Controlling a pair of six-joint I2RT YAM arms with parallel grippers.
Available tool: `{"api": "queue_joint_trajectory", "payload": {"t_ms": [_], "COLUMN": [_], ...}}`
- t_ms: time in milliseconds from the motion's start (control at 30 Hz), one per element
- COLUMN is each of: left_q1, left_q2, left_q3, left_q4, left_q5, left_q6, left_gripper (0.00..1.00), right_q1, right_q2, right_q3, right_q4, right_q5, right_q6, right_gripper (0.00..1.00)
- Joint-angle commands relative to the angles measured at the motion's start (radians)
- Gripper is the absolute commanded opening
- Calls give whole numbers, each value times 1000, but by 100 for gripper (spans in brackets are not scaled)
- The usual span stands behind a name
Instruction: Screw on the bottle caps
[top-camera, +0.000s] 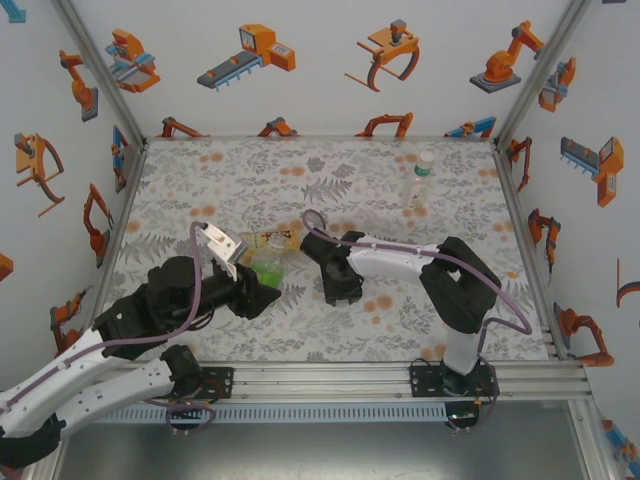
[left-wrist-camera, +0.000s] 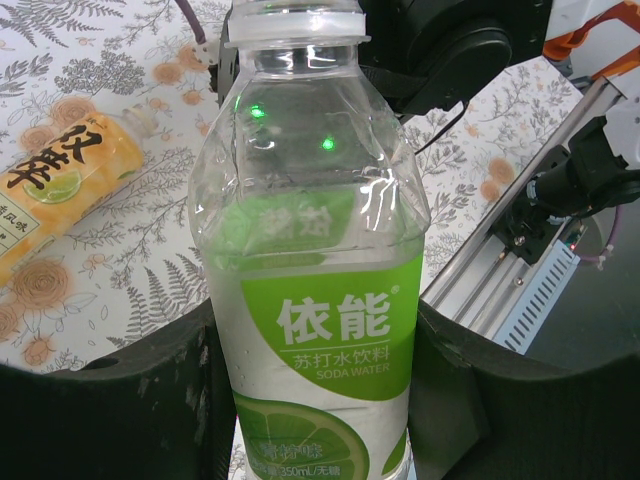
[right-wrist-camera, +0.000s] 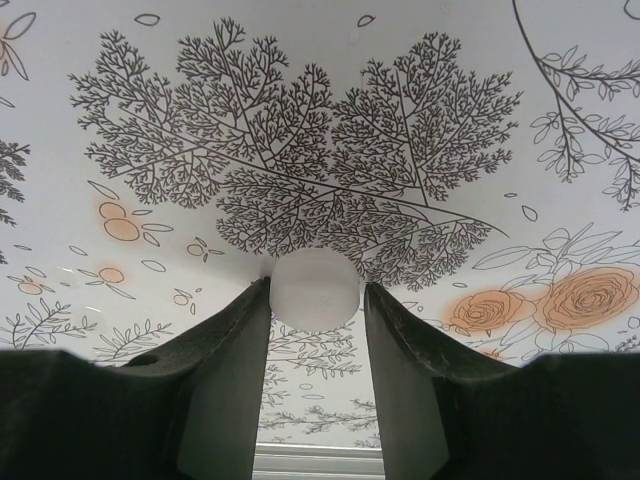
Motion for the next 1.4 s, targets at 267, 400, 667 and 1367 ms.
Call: {"api": "queue_joint_trajectory", "payload": {"t_ms": [267, 400, 667, 1367], "left_q1": [2, 3, 2, 2], "left_q2": [4, 12, 22, 31], "left_q3": [-3, 0, 0, -2], "left_q4": [17, 22, 29, 34], "left_q5": [7, 7, 7, 8], "left_q6": [-17, -17, -17, -4], "left_gripper": [4, 4, 4, 4], "right_q1": [8, 8, 8, 7], "right_q2": [-41, -45, -41, -63], "right_q3": [-54, -56, -56, -44], "right_q4": [54, 64, 72, 52], "right_q5": [42, 47, 53, 71], "right_q6": [-19, -29, -38, -54], "right_gripper": [43, 43, 42, 32]}}
